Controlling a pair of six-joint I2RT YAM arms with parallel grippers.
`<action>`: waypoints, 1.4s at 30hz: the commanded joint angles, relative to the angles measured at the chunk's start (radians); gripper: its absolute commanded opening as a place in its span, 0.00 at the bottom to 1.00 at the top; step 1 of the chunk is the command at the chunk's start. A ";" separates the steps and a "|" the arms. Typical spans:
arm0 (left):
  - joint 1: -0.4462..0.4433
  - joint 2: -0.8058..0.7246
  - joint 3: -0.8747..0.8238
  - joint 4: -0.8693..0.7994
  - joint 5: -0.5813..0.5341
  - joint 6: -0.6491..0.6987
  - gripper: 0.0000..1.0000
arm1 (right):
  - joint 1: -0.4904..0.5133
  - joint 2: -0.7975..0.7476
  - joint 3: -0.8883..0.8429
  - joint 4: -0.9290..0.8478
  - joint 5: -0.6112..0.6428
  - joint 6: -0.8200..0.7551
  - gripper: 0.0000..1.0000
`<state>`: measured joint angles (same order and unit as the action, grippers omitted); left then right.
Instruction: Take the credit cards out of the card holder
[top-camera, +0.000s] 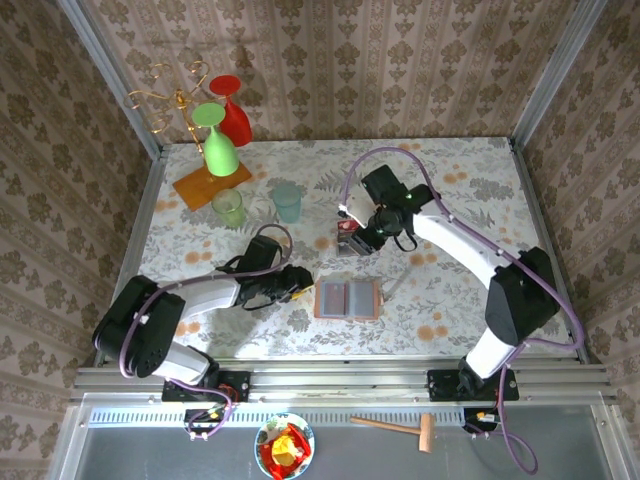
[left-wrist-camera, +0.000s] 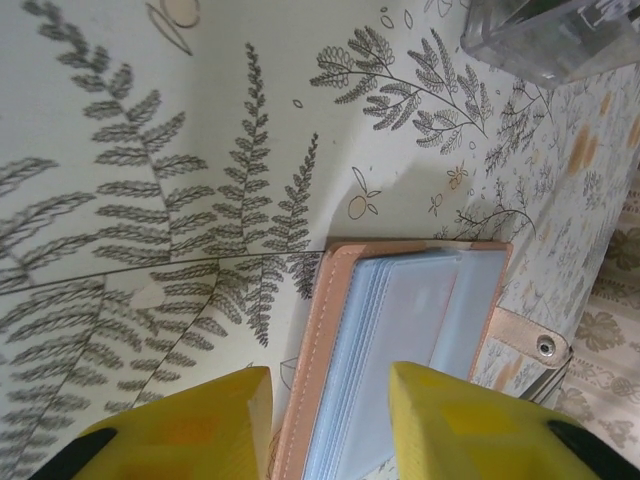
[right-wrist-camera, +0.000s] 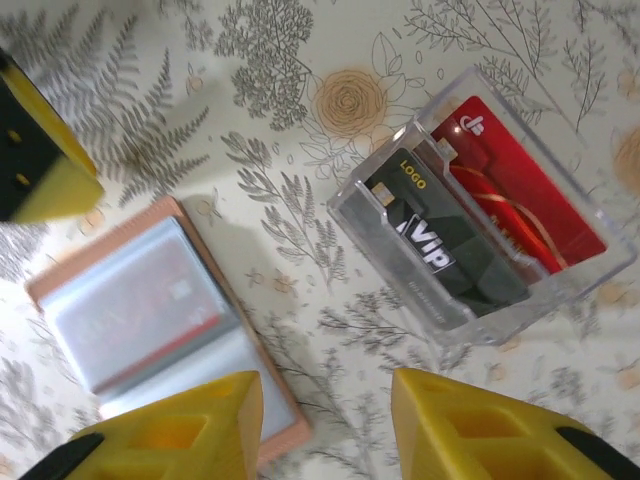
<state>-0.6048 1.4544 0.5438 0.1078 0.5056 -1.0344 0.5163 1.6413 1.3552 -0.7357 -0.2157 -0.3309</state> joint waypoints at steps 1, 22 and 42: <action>-0.017 0.016 -0.002 0.045 0.027 0.016 0.39 | 0.010 -0.061 -0.062 0.118 -0.077 0.195 0.42; -0.123 0.053 -0.064 0.162 0.000 -0.064 0.42 | 0.041 -0.235 -0.245 0.183 -0.064 0.391 0.44; -0.118 -0.033 -0.034 0.101 -0.054 -0.058 0.36 | 0.047 -0.334 -0.469 0.324 -0.084 0.978 0.30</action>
<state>-0.7250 1.4513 0.4820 0.2550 0.4736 -1.1034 0.5549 1.3323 0.8989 -0.4244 -0.2737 0.5320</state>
